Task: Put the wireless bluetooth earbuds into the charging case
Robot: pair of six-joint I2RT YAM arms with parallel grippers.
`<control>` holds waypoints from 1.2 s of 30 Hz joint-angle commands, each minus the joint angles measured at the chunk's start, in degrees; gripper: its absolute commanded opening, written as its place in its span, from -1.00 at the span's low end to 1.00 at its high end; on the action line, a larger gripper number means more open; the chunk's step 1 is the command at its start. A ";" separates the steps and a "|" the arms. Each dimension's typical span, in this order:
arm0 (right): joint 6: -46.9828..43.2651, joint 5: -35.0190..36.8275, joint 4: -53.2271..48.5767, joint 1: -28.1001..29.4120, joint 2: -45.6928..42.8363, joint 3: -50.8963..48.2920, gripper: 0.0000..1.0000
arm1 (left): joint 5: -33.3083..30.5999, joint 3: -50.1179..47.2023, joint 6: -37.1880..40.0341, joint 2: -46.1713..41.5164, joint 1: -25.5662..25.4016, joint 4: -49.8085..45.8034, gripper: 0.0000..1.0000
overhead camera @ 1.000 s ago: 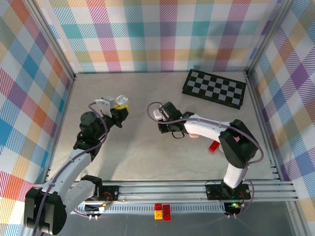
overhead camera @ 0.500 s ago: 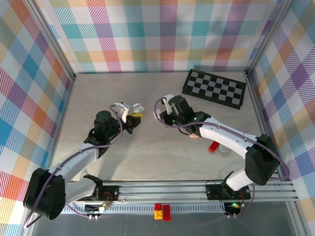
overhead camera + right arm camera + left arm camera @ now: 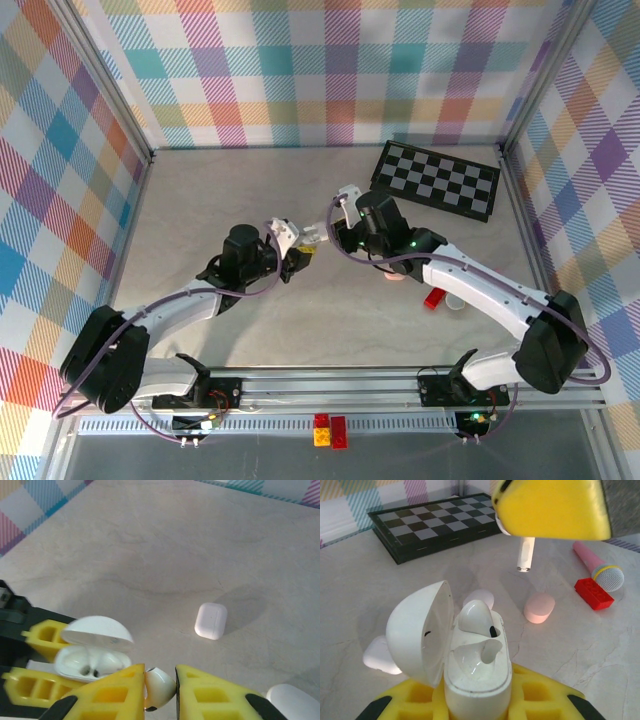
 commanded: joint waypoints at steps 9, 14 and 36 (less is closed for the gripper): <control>-1.18 -6.18 3.93 -0.52 -1.97 -2.16 -0.60 | 3.50 3.38 2.78 1.30 -2.11 -0.80 -1.00; -1.24 -6.75 4.06 -0.52 -2.23 -2.25 -0.60 | 3.22 3.55 2.98 1.62 -2.24 -1.15 -1.00; -2.75 -8.51 4.39 -0.52 1.30 -1.72 -0.59 | 4.13 4.60 3.77 0.33 -2.90 -3.35 -1.00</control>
